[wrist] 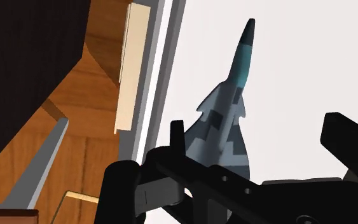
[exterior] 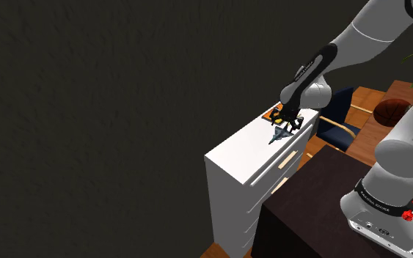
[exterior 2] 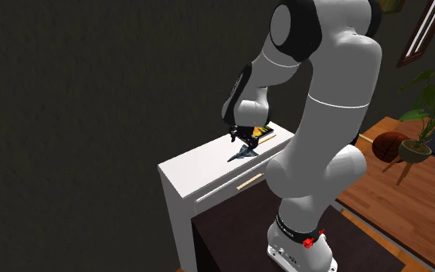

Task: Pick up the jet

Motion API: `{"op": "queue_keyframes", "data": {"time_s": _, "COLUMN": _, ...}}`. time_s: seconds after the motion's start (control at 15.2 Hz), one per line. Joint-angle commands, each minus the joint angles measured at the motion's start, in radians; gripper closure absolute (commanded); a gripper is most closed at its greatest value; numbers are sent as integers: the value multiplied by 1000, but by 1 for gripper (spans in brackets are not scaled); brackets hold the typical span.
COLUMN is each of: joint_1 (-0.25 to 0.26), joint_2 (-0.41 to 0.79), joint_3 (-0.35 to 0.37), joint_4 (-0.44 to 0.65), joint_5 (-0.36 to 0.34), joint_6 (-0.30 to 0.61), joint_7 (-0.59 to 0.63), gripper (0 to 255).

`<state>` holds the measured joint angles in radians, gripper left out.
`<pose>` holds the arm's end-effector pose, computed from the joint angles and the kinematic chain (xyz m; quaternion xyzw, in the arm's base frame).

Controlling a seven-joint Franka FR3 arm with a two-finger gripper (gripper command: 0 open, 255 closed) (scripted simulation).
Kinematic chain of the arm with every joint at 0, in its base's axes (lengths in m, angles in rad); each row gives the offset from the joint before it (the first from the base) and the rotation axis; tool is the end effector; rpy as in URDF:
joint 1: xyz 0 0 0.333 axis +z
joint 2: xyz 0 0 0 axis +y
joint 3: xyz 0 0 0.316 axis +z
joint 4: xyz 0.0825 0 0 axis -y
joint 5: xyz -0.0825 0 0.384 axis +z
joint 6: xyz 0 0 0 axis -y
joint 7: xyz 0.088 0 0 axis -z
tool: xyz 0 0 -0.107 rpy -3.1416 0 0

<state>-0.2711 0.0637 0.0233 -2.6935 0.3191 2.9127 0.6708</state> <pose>0.4059 -0.1224 0.2248 -0.8151 0.5722 -0.0647 0.0637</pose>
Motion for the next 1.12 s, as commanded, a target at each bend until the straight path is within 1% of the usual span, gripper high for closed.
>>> {"op": "queue_keyframes", "data": {"time_s": 0.0, "joint_1": -12, "joint_2": 94, "joint_3": 7, "joint_4": 39, "joint_5": 62, "joint_6": 62, "joint_7": -2, "gripper": 0}}
{"op": "queue_keyframes", "data": {"time_s": 0.4, "joint_1": -70, "joint_2": 205, "joint_3": 78, "joint_4": 67, "joint_5": 153, "joint_6": 148, "joint_7": -74, "gripper": 0}}
{"op": "queue_keyframes", "data": {"time_s": 0.53, "joint_1": -94, "joint_2": 242, "joint_3": 106, "joint_4": 77, "joint_5": 172, "joint_6": 176, "joint_7": -95, "gripper": 0}}
{"op": "queue_keyframes", "data": {"time_s": 0.66, "joint_1": -102, "joint_2": 253, "joint_3": 115, "joint_4": 80, "joint_5": 175, "joint_6": 184, "joint_7": -100, "gripper": 0}}
{"op": "queue_keyframes", "data": {"time_s": 0.73, "joint_1": -108, "joint_2": 252, "joint_3": 117, "joint_4": 78, "joint_5": 176, "joint_6": 185, "joint_7": -104, "gripper": 255}}
{"op": "queue_keyframes", "data": {"time_s": 1.06, "joint_1": -110, "joint_2": 254, "joint_3": 119, "joint_4": 78, "joint_5": 177, "joint_6": 187, "joint_7": -106, "gripper": 255}}
